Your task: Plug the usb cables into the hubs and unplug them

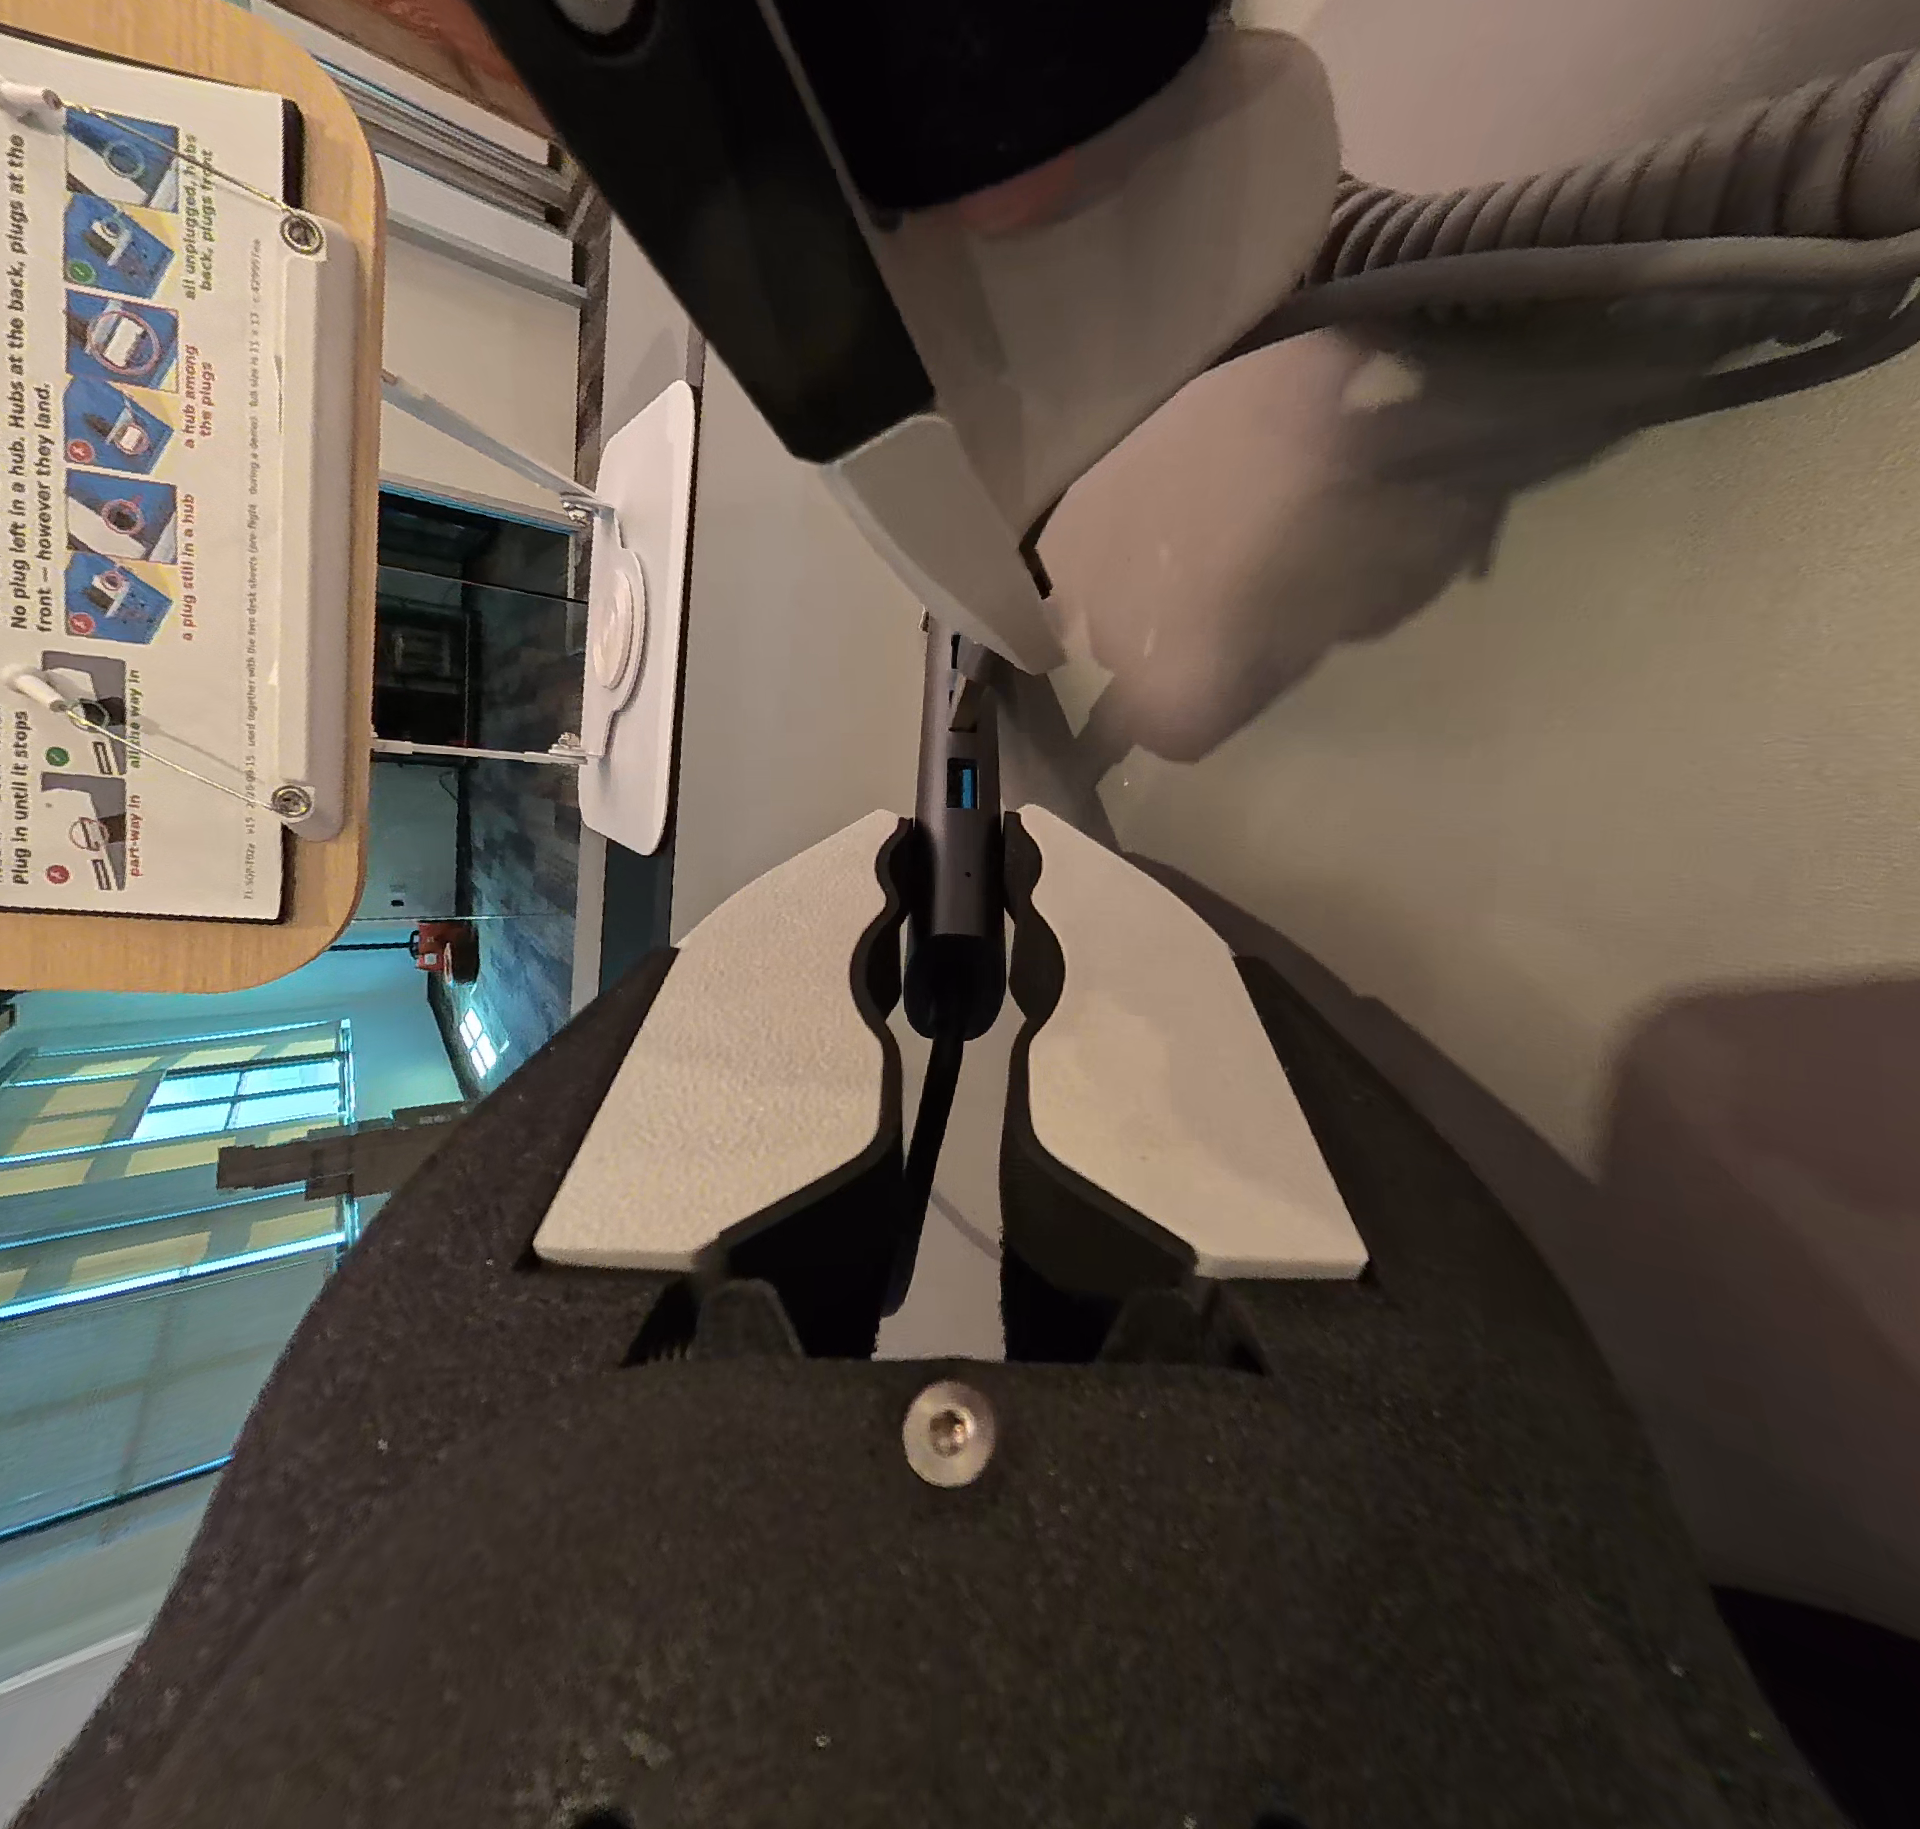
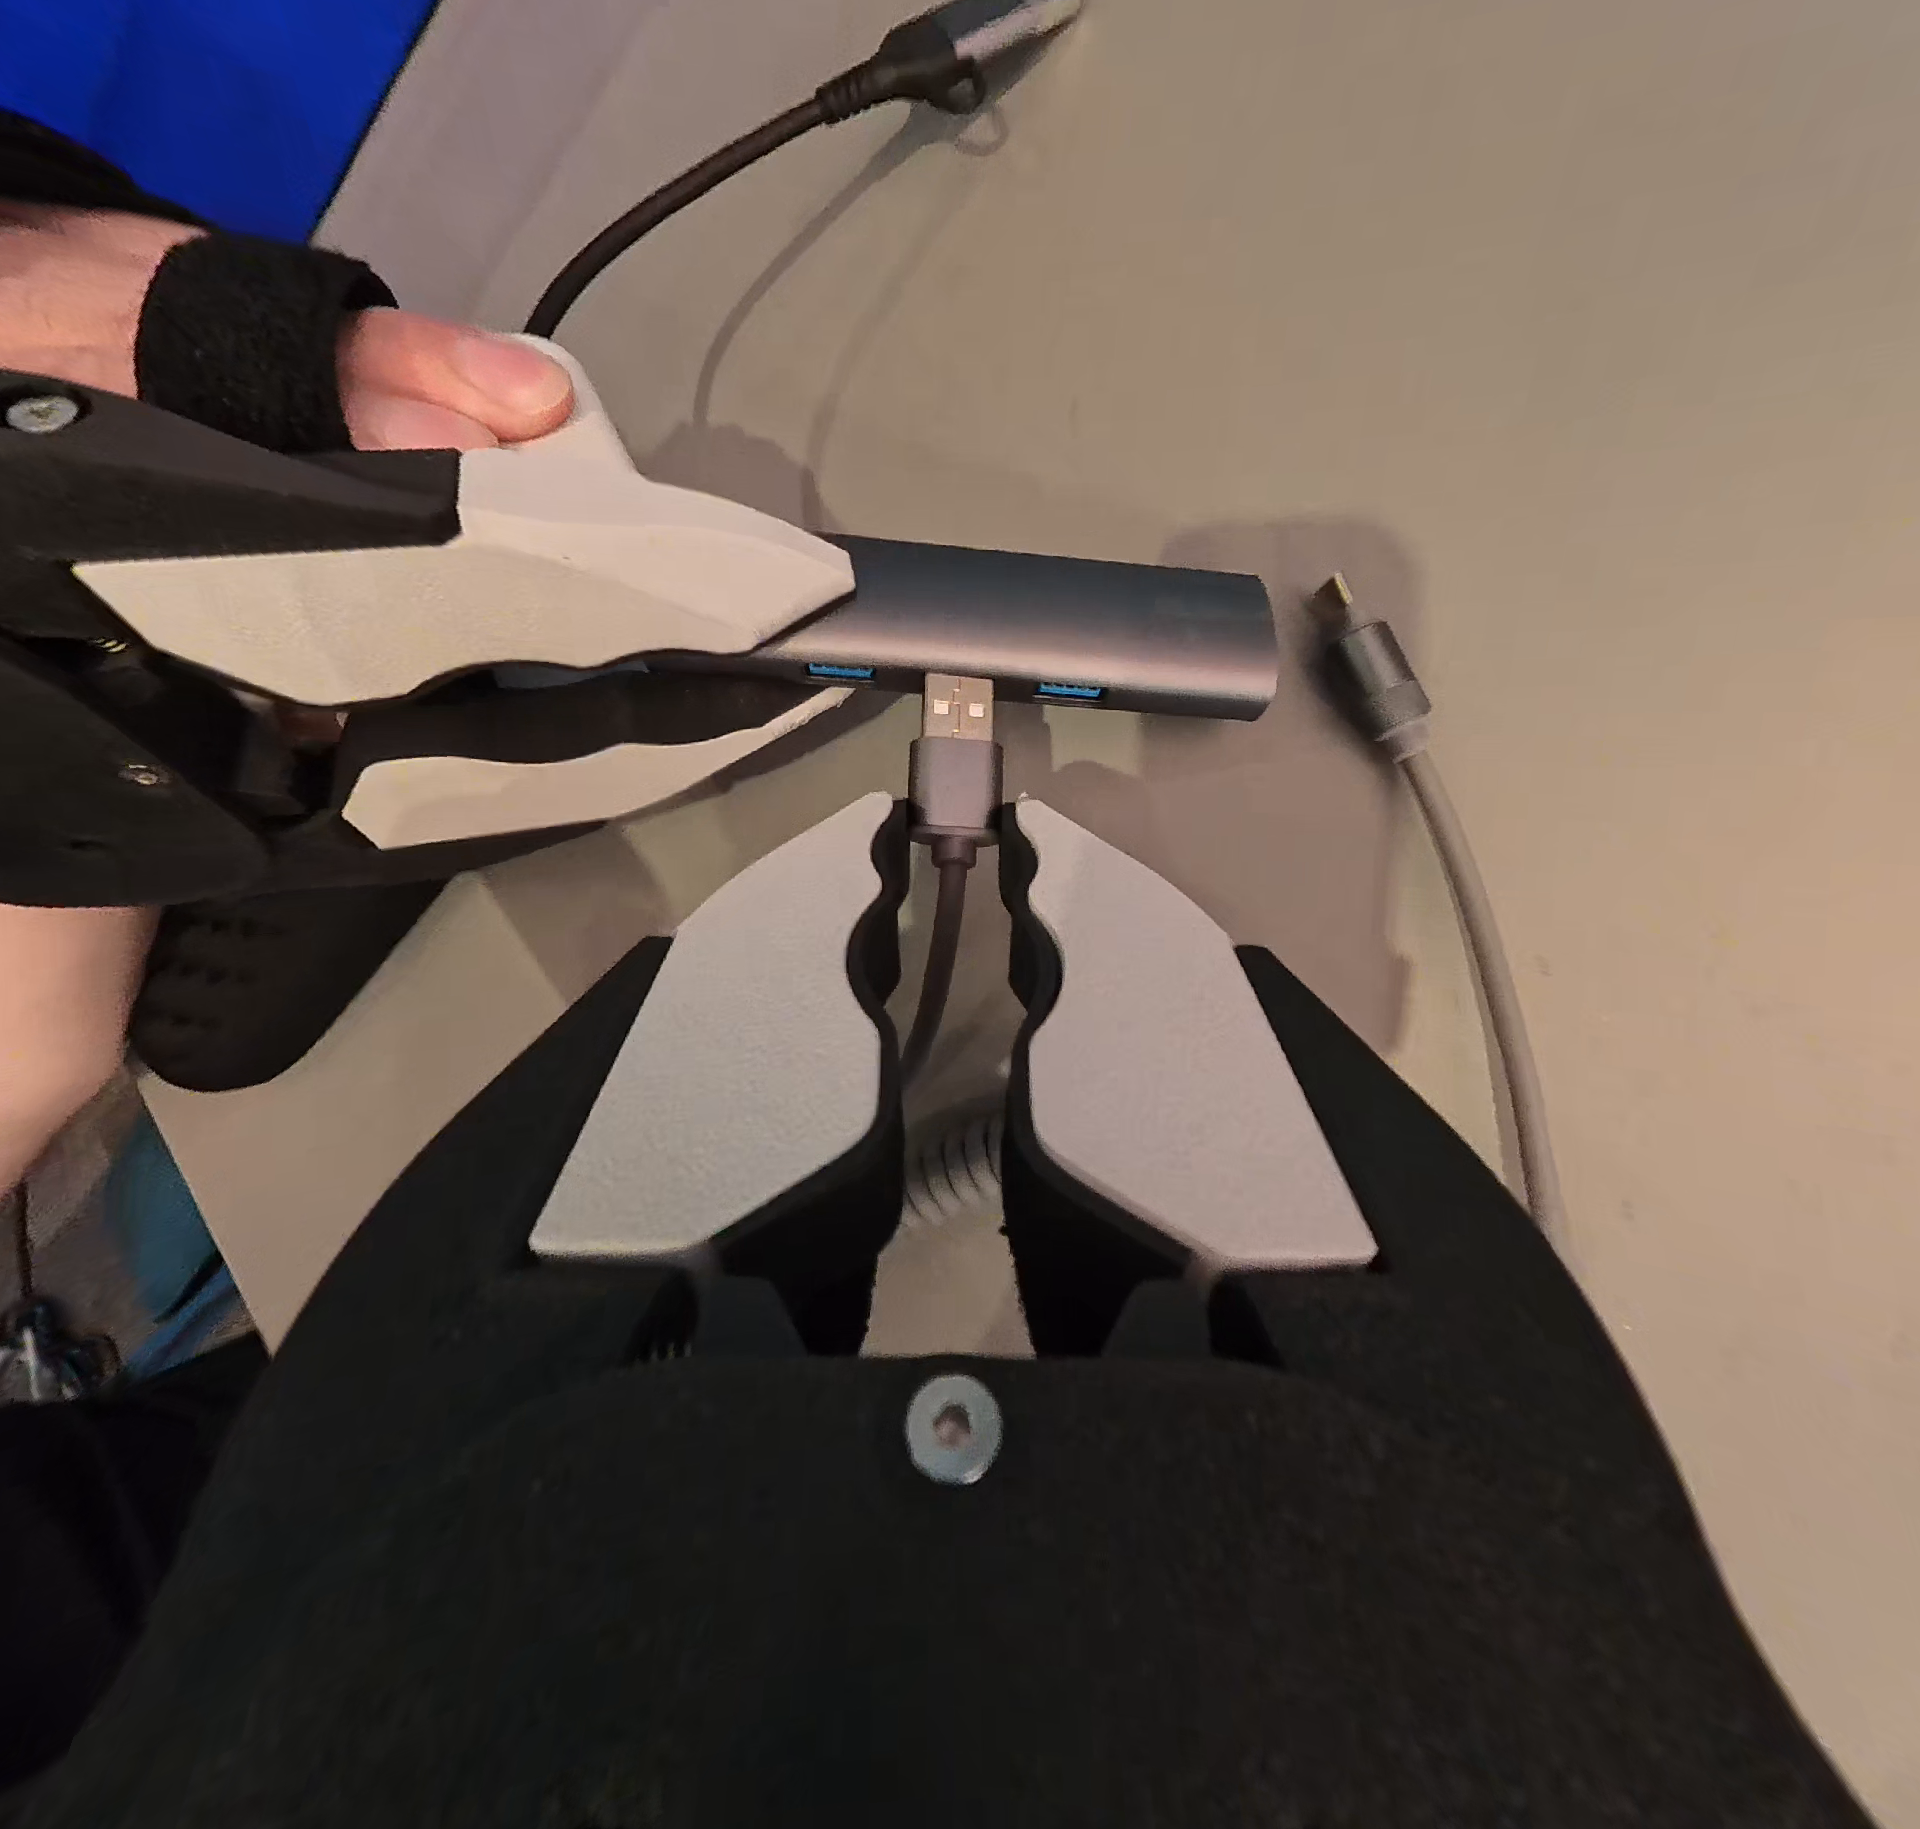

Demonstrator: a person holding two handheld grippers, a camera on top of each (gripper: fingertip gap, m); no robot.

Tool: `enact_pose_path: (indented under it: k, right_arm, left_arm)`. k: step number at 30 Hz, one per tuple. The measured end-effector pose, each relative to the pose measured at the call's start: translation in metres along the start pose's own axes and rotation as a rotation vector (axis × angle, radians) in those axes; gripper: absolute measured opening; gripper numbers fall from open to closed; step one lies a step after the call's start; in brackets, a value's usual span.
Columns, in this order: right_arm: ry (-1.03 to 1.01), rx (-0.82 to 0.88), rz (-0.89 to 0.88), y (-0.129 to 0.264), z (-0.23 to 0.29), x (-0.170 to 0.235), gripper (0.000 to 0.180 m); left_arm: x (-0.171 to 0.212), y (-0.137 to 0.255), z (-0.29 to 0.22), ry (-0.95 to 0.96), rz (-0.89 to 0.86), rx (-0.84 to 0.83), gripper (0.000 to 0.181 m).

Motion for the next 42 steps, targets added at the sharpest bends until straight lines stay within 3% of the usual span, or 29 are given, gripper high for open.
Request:
enact_pose_path:
  k: [5,17,24,26,35,42]
  right_arm:
    - [0.042,-0.016,0.106,0.001,-0.002,-0.007,0.016]
    - [0.078,-0.052,0.107,0.006,-0.007,-0.015,0.016]
    - [0.110,-0.051,0.066,0.009,-0.001,-0.023,0.016]
    - [0.149,0.045,0.112,0.011,-0.002,-0.024,0.016]
    - [0.192,0.004,0.009,0.035,-0.004,-0.022,0.016]
    - [0.227,-0.026,-0.018,0.053,0.009,-0.027,0.016]
  left_arm:
    - [-0.004,0.000,-0.001,-0.003,-0.006,0.008,0.016]
    - [-0.011,0.004,0.002,0.087,-0.074,0.034,0.016]
    - [-0.005,0.000,-0.004,-0.069,-0.042,-0.097,0.015]
    - [-0.004,-0.003,-0.005,-0.078,-0.024,-0.108,0.016]
    - [-0.011,0.023,0.024,0.202,-0.216,-0.130,0.015]
    - [-0.015,0.029,0.025,0.189,-0.259,-0.136,0.015]
Point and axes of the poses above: each gripper's, where its closed fingertips meet, y back along the fingers, x out of its underside, z = x × y across the jaws, the point moved 9 cm from there along y, back along the fingers, and after that the axes turned 13 degrees about y, right-handed, at the moved point
